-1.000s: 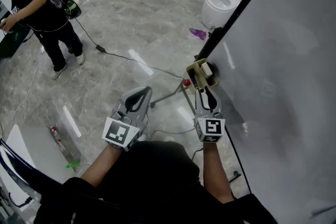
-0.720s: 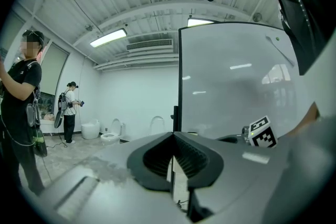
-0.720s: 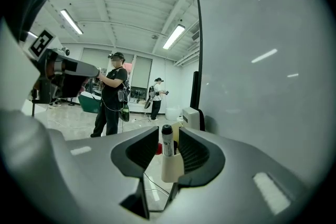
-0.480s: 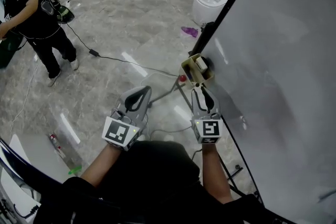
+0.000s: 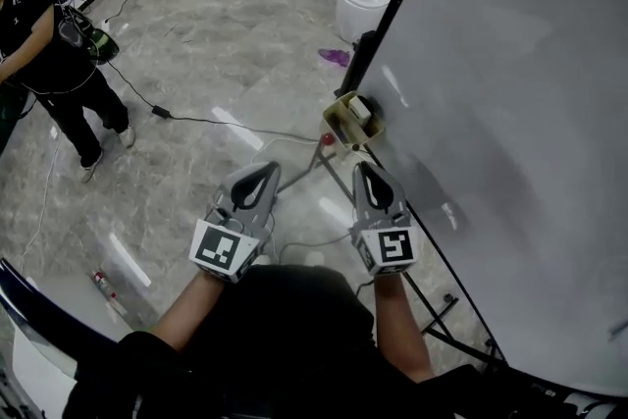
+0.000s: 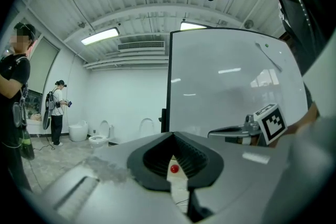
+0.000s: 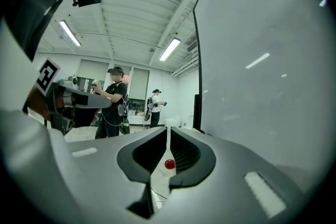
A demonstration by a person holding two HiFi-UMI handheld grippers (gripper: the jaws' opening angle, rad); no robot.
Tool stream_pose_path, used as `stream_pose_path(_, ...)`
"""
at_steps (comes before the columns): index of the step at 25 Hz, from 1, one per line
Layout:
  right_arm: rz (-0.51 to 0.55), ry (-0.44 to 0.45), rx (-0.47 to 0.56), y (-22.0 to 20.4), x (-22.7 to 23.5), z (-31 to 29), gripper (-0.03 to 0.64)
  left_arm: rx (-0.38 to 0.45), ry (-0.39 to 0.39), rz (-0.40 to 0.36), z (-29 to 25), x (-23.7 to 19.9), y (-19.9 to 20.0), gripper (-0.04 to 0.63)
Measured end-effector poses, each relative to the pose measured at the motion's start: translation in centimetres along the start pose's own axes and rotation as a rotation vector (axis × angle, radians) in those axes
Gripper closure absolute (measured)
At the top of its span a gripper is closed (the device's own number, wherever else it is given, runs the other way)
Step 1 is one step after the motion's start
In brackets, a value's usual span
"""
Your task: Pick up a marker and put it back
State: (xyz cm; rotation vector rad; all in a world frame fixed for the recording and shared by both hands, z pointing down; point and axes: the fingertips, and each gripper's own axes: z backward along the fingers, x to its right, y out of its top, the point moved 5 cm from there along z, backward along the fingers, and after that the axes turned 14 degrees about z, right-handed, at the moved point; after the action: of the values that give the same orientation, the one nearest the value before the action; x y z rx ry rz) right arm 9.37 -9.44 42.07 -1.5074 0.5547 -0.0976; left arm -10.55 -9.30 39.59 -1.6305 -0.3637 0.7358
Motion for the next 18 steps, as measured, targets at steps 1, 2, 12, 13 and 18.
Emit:
stream_pose_path(1, -0.001, -0.006, 0.000, 0.1, 0.0, 0.5, 0.592, -0.005, -0.007, -0.002, -0.1, 0.2, 0.0, 0.592)
stream_pose_path(2, -0.004, -0.012, -0.002, 0.2, 0.0, 0.9, 0.600, -0.009, -0.016, -0.002, -0.2, 0.4, 0.0, 0.592)
stream_pose_path(12, -0.057, -0.038, 0.055, 3.1, -0.3, 4.3, 0.607, 0.018, -0.130, 0.011, -0.9, 2.6, 0.0, 0.592)
stream_pose_path(13, -0.058, -0.042, 0.056, 3.3, -0.3, 4.6, 0.607, 0.016, -0.135, 0.010, -0.9, 2.7, 0.0, 0.592)
stream_pose_path(18, -0.053, -0.053, 0.044, 3.6, -0.5, 5.9, 0.607, 0.007, -0.164, 0.007, -1.4, 3.2, -0.2, 0.592)
